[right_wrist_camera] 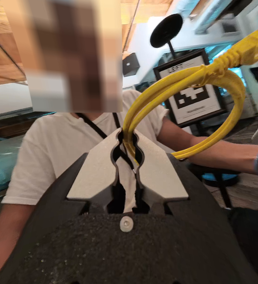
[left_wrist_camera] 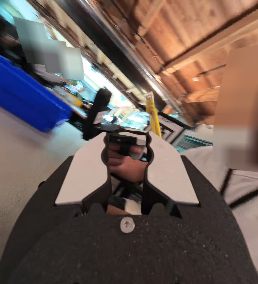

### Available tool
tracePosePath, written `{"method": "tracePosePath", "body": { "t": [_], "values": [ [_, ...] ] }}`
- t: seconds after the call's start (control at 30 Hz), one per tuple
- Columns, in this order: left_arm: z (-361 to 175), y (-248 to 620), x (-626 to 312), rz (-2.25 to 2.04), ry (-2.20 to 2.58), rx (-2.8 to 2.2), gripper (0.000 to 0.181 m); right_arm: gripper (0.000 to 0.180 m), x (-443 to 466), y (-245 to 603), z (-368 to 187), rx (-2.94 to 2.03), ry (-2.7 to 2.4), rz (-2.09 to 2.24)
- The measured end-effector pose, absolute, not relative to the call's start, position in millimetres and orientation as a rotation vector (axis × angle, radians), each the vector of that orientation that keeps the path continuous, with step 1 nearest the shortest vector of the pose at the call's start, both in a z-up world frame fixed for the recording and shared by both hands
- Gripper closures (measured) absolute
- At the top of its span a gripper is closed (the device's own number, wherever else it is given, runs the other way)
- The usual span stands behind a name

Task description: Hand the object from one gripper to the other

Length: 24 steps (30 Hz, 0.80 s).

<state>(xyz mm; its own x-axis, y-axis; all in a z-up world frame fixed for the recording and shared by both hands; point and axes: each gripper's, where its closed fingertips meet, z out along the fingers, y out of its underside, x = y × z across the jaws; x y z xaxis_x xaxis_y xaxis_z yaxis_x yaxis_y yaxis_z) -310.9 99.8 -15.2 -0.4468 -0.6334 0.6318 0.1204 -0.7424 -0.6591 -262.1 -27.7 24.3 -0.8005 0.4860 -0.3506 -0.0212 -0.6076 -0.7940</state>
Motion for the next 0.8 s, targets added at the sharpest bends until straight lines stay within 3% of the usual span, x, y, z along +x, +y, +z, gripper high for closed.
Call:
{"method": "tracePosePath", "body": {
  "t": [0.13, 0.27, 0.4, 0.6, 0.67, 0.7, 0.8],
  "values": [
    [-1, 59, -311, -2.41, 0.932, -1.157, 0.126, 0.168, -266, -41, 27, -0.749, -1.269, 2.511],
    [6, 54, -323, -2.445, 0.956, -1.071, 0.142, 0.168, -267, -35, 21, -0.819, -1.266, 2.477],
    [9, 50, -328, -2.478, 0.972, -1.043, 0.132, 0.168, -261, -32, 20, -0.818, -1.257, 2.494],
    [1, 39, -319, -2.462, 1.049, -1.076, 0.132, 0.168, -268, -37, 15, -0.87, -1.303, 2.475],
    [2, 33, -322, -2.47, 1.096, -1.036, 0.147, 0.168, -272, -32, 9, -0.924, -1.301, 2.444],
    [2, 32, -322, -2.454, 1.111, -1.022, 0.168, 0.168, -272, -29, 6, -0.945, -1.294, 2.436],
    [1, 53, -319, -2.328, 1.007, -1.071, 0.171, 0.167, -273, -2, 4, -1.029, -1.154, 2.305]
  ]
}}
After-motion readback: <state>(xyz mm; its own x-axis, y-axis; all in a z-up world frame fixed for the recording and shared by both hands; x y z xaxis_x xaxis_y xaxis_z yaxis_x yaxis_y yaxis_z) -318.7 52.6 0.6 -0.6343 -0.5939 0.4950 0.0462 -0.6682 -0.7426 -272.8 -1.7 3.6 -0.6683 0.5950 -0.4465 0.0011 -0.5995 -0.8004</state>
